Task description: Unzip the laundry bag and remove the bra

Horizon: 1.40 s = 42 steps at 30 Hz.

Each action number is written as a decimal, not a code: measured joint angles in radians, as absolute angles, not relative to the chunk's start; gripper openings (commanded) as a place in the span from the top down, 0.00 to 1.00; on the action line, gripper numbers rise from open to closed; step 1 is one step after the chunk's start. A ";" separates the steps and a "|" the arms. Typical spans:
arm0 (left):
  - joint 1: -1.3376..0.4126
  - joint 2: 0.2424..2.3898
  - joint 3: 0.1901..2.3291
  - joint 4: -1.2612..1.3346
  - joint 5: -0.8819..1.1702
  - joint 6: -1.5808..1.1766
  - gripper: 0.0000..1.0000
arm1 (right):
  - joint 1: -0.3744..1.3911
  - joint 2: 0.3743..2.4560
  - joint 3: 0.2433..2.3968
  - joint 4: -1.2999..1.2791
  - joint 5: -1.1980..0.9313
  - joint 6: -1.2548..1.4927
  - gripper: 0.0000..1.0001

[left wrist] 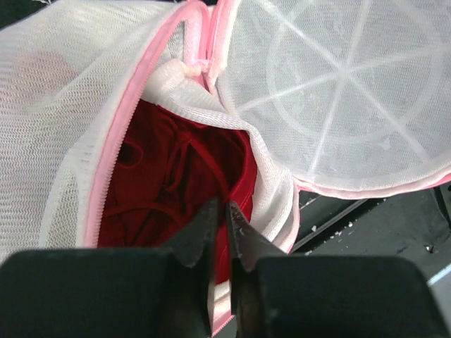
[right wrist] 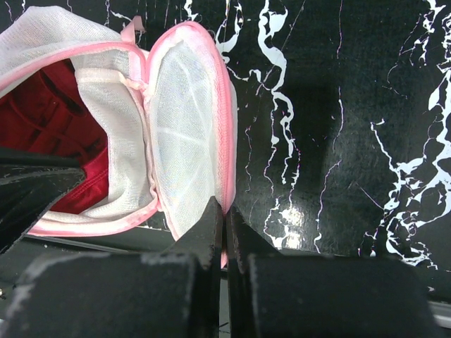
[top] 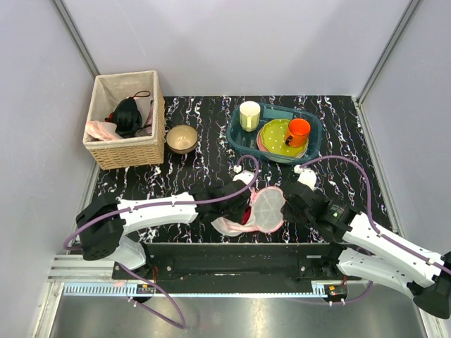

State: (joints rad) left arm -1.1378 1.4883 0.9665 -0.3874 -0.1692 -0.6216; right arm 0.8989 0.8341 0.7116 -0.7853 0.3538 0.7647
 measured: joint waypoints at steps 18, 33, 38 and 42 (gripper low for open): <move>-1.086 1.225 0.944 -0.391 -0.323 -0.686 1.00 | 0.899 0.821 0.712 -0.803 0.357 0.783 1.00; -1.022 1.162 0.887 -0.245 -0.175 -0.678 1.00 | 0.899 0.819 0.712 -0.806 0.356 0.787 1.00; -1.022 1.209 0.877 -0.211 -0.118 -0.677 1.00 | 0.899 0.820 0.712 -0.806 0.356 0.787 1.00; -1.022 1.269 0.926 -0.224 -0.081 -0.654 0.82 | 0.899 0.820 0.712 -0.806 0.356 0.787 1.00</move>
